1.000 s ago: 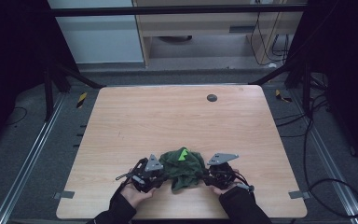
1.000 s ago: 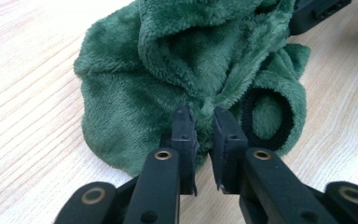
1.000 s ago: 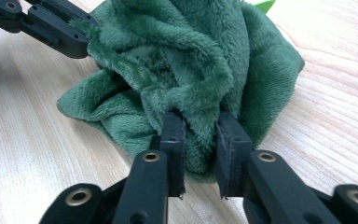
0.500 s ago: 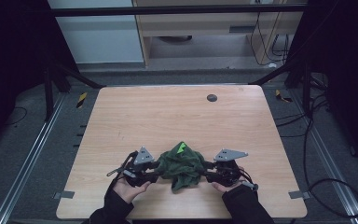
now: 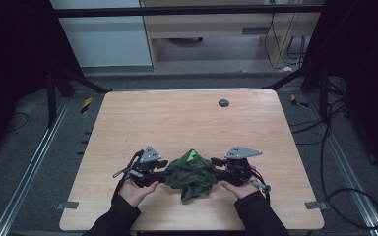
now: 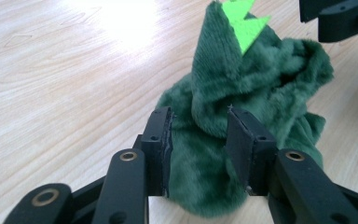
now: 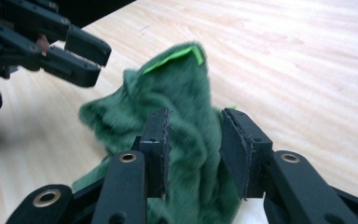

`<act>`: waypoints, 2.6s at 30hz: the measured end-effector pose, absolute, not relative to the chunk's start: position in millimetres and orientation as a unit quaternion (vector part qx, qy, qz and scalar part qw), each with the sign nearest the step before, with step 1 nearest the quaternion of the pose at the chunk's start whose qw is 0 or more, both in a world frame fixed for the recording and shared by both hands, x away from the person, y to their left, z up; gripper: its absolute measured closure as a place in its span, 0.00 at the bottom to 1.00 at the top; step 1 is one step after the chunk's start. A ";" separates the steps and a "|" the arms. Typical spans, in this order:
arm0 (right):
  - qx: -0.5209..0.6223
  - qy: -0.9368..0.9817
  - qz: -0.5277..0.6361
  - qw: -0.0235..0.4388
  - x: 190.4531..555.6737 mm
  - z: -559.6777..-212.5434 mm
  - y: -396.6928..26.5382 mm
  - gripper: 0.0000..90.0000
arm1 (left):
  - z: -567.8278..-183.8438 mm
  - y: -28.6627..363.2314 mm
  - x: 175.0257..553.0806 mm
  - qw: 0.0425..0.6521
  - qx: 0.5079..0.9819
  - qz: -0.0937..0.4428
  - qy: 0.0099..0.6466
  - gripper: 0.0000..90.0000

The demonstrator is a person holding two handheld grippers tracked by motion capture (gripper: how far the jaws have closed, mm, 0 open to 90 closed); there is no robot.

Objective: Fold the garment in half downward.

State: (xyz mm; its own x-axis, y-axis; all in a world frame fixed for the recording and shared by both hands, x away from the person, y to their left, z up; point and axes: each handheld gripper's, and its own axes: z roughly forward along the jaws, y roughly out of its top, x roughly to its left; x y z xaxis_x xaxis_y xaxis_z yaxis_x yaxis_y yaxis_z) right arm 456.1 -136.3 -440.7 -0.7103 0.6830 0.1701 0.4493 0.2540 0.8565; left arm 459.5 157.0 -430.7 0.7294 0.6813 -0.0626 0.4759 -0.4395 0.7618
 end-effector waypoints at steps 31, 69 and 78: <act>0.358 0.808 0.461 0.080 477.9 -457.7 -118.0 0.97 | -451.8 139.0 472.3 0.382 0.860 0.108 0.322 0.99; 0.321 0.829 0.456 0.042 416.1 -466.4 -131.7 0.87 | -453.1 138.7 391.8 0.383 0.879 0.083 0.273 0.92; 0.330 0.813 0.476 0.057 414.6 -451.2 -143.5 0.84 | -437.8 162.9 402.7 0.397 0.855 0.105 0.316 0.93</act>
